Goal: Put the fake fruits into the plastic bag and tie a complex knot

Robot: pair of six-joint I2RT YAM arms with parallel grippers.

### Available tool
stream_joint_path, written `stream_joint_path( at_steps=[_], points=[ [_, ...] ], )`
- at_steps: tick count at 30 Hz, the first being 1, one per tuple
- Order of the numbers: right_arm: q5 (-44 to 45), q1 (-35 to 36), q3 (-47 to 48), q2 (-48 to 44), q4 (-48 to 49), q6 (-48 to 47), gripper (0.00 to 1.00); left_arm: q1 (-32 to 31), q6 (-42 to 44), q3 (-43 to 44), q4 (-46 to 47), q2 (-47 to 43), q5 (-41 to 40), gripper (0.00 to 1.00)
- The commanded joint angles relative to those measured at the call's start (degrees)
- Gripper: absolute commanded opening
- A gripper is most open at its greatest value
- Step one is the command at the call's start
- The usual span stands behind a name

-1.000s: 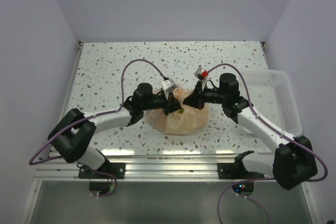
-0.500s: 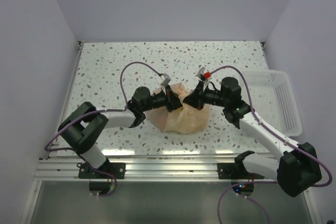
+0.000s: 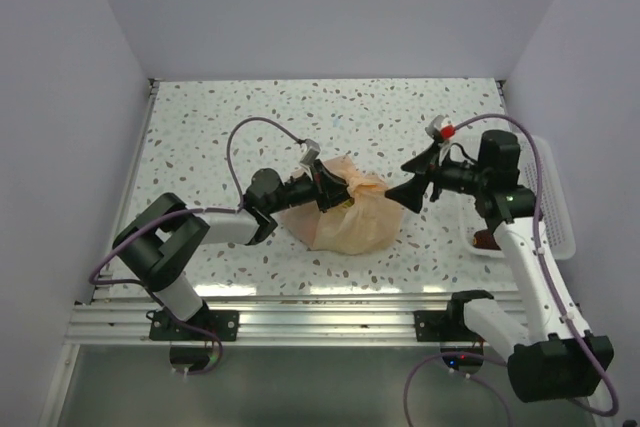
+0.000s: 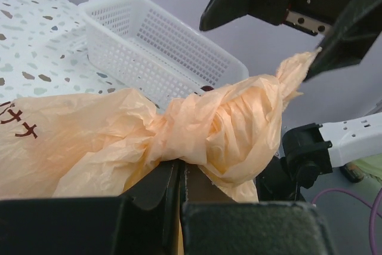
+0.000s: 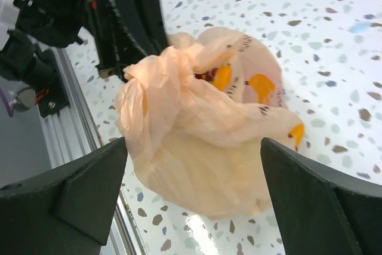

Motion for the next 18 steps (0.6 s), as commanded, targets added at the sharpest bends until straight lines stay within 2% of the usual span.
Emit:
stream_joint_path(
  at_steps=[1,2,4,5,6,7,9,10,14,16,17,18],
  points=[
    [-8.53,-9.23,4.33,1.44,-12.13,-2.96,0.96,0.02,0.91,0.10,6.14,-0.85,0.55,0.00],
    [-8.54,-9.97,4.51,2.84,-11.35,-0.96,0.95,0.02,1.26,0.10,6.06,-0.68,0.64,0.00],
    [-7.23,-10.15,2.24,4.86,-2.93,5.35,0.80,0.02,1.35,0.01,5.97,-0.41,0.55,0.00],
    [-6.44,-10.15,1.18,7.14,0.32,8.09,0.69,0.02,1.18,0.10,6.05,-0.06,0.55,0.00],
    [-6.87,-10.06,-0.22,8.73,9.49,11.77,0.49,0.02,1.18,0.19,6.14,0.12,0.55,0.00],
    [-6.43,-9.45,-2.41,10.14,13.93,17.29,0.40,-0.07,1.26,0.54,6.23,0.46,0.90,0.00],
    [-3.81,-7.61,-3.14,14.18,22.01,19.36,0.30,-0.07,1.35,0.80,6.14,0.64,0.91,0.00],
    [-2.66,-4.99,-2.62,15.15,22.67,19.02,0.26,-0.07,1.53,1.15,6.14,0.82,1.17,0.00],
    [0.77,0.56,-2.61,18.14,31.54,21.74,0.27,-0.16,2.14,1.15,6.06,1.26,2.22,0.00],
    [1.56,3.20,-2.61,18.85,29.80,18.51,0.31,-0.16,2.49,0.89,5.88,1.26,1.96,0.00],
    [1.22,3.65,-2.96,18.85,28.57,17.18,0.39,-0.07,2.93,0.80,5.62,1.09,1.53,0.00],
    [1.04,4.00,-3.57,18.68,25.52,16.12,0.41,-0.07,3.28,0.72,5.44,1.00,1.35,0.00]
  ],
)
